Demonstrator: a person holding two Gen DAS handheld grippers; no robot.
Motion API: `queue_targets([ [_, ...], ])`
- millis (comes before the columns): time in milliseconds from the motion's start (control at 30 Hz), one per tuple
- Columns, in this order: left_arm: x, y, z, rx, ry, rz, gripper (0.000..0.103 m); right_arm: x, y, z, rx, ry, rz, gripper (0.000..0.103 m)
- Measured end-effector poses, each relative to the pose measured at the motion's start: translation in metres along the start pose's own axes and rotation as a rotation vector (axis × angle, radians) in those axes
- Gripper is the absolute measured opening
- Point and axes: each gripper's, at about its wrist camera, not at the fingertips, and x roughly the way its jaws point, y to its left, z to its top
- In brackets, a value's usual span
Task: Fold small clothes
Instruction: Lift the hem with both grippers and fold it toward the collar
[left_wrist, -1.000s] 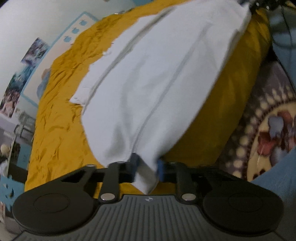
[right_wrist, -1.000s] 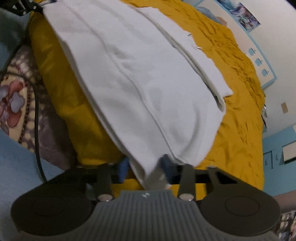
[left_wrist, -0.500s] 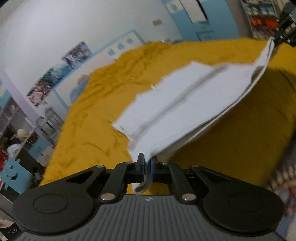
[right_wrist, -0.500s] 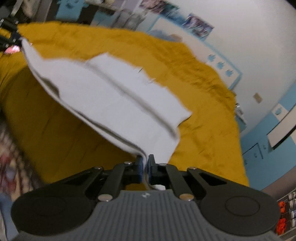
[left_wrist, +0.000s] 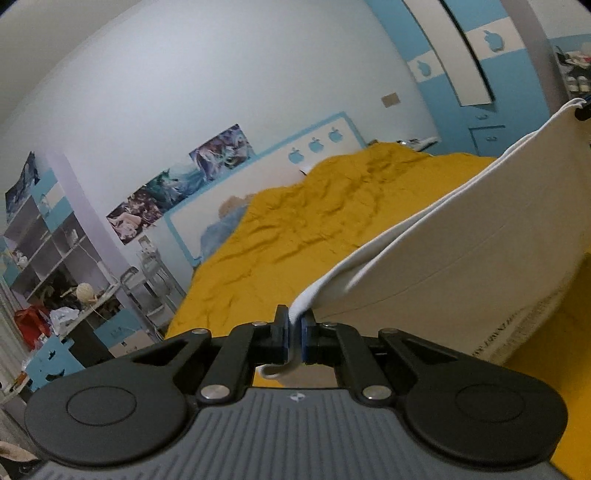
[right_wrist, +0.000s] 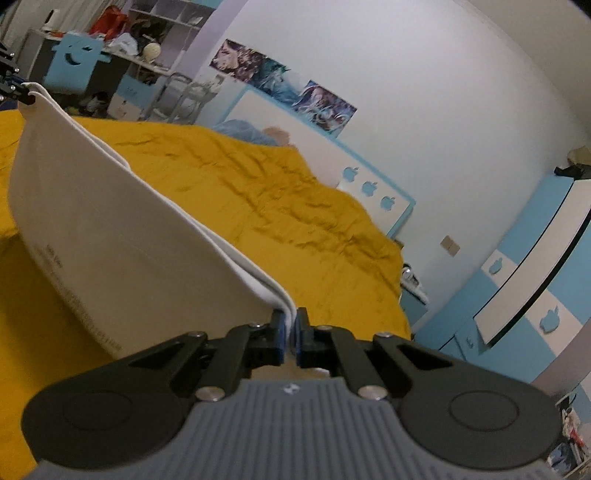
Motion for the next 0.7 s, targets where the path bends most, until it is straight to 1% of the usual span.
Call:
queue_targets([
  [67, 0.020, 0.002, 0.005, -0.002, 0.002, 0.016, 0.006, 0.028, -0.010, 0.018, 0.003, -0.008, -0.008, 0.000],
  [167, 0.056, 0.006, 0.011, -0.016, 0.022, 0.022, 0.006, 0.082, -0.025, 0.045, 0.017, -0.010, -0.015, 0.000],
  [233, 0.084, 0.007, 0.013, -0.031, 0.057, 0.007, 0.006, 0.124, -0.032, 0.058, 0.027, 0.007, -0.003, 0.000],
  [333, 0.128, 0.002, 0.006, -0.039, 0.109, -0.026, 0.006, 0.191, -0.035, 0.068, 0.037, 0.052, 0.036, 0.000],
  [433, 0.171, -0.005, -0.009, -0.060, 0.161, -0.071, 0.006, 0.258, -0.031, 0.061, 0.059, 0.117, 0.075, 0.000],
  [533, 0.212, -0.013, -0.026, -0.078, 0.219, -0.106, 0.006, 0.315, -0.021, 0.046, 0.100, 0.183, 0.110, 0.000],
  [600, 0.237, -0.019, -0.038, -0.094, 0.257, -0.121, 0.007, 0.346, -0.009, 0.033, 0.114, 0.225, 0.123, 0.000],
  [700, 0.261, -0.024, -0.050, -0.116, 0.296, -0.138, 0.008, 0.390, 0.008, 0.011, 0.140, 0.294, 0.136, 0.000],
])
